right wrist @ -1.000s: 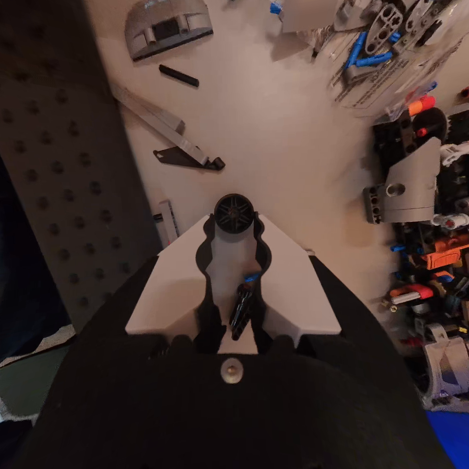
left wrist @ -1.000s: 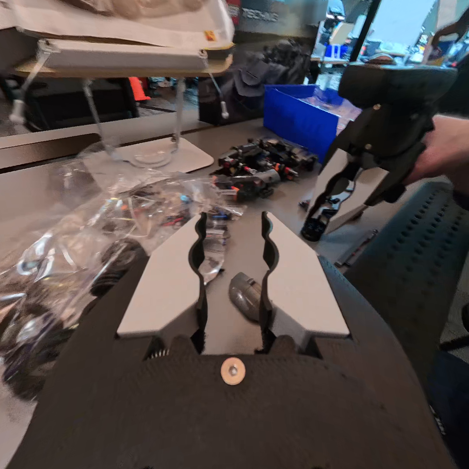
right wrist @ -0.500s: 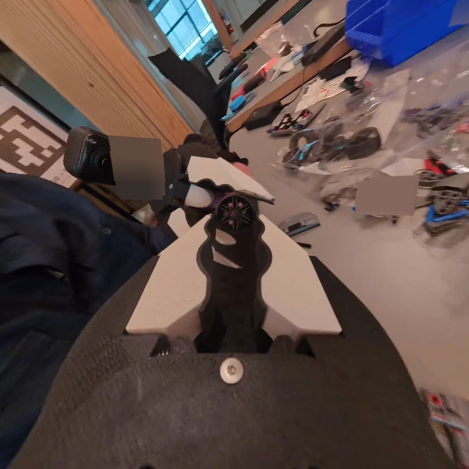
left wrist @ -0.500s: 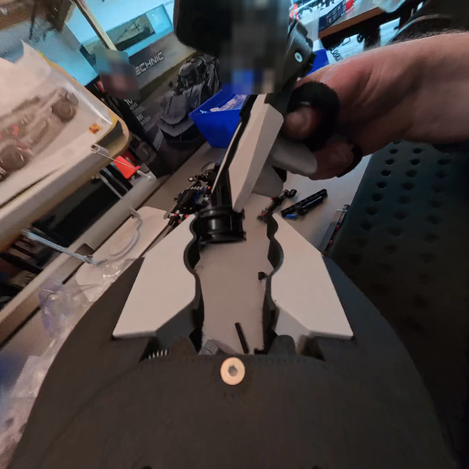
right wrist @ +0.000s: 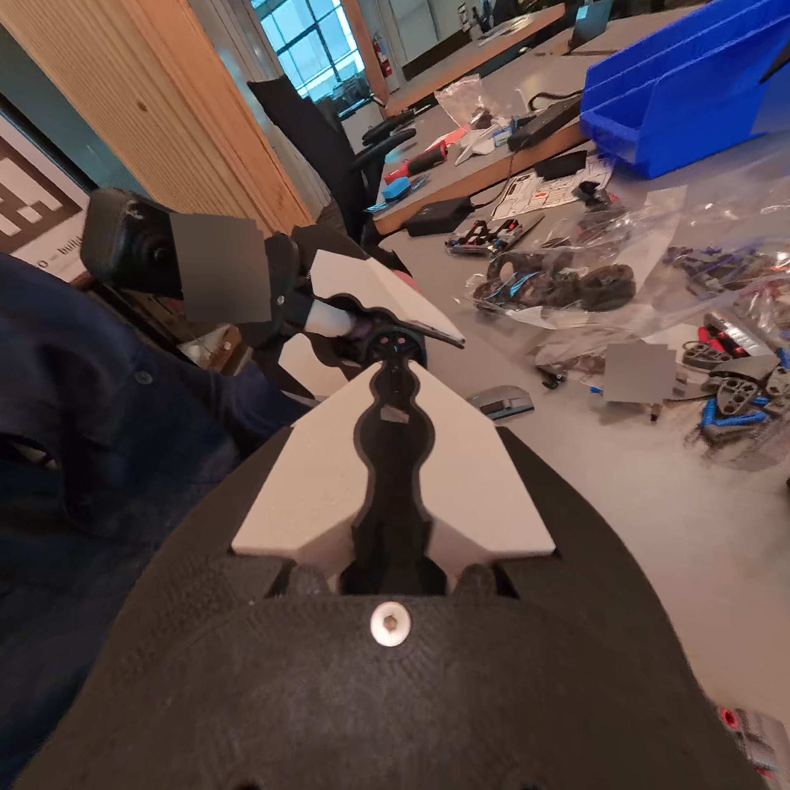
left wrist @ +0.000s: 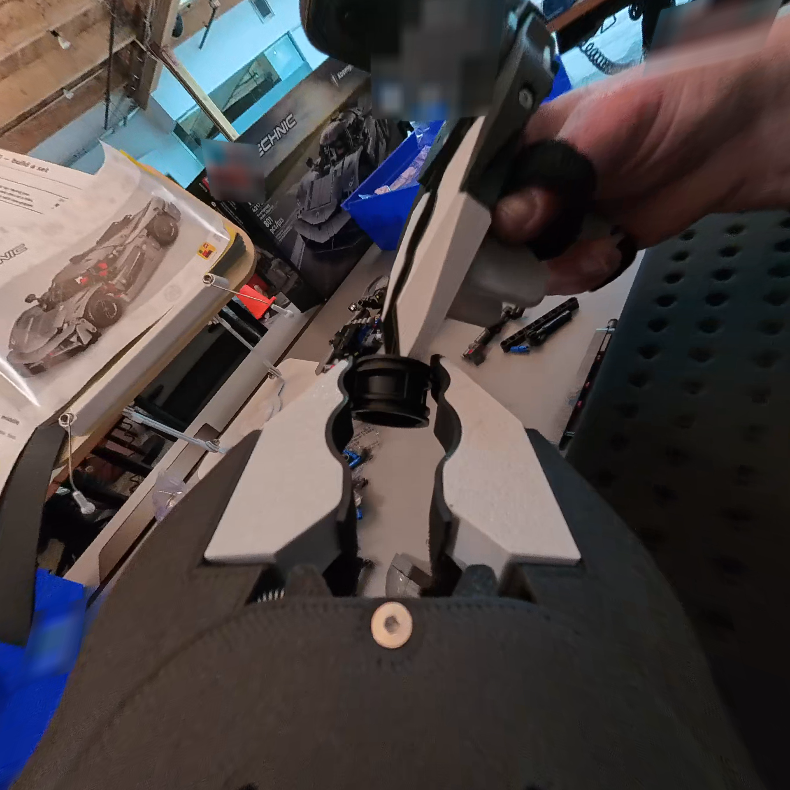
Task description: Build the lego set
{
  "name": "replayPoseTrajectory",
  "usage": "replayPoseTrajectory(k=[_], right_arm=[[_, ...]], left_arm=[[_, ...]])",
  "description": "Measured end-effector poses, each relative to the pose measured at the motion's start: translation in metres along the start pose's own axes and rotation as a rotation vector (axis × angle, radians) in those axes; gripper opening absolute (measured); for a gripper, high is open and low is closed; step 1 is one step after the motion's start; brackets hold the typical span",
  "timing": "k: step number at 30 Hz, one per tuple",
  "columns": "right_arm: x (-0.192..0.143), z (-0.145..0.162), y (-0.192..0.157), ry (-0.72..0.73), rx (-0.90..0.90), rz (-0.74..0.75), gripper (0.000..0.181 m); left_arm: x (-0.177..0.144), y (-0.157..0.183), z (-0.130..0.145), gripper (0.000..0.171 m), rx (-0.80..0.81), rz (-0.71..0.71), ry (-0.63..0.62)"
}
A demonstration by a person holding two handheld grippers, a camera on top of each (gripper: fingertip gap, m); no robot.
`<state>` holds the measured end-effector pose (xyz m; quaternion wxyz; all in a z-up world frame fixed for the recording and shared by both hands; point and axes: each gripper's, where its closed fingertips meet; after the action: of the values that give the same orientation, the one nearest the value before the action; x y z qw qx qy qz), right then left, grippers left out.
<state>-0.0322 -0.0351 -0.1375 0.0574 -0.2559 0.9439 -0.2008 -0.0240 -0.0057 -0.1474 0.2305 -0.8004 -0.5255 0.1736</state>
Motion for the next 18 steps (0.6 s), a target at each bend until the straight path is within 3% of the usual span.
replayPoseTrajectory(k=[18], right_arm=[[0.004,-0.019,-0.035,0.031,-0.232,0.009,0.000]], left_arm=[[-0.019,-0.004,-0.034,0.032,0.108,0.063,0.051]])
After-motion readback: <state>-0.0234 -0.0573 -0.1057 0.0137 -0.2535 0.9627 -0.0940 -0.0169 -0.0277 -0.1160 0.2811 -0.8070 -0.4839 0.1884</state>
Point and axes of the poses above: each gripper's, where its closed fingertips meet, x out along the fingers, z out of its underside, y = z × x across the jaws, and after that the axes turned 11 degrees about y, right-handed
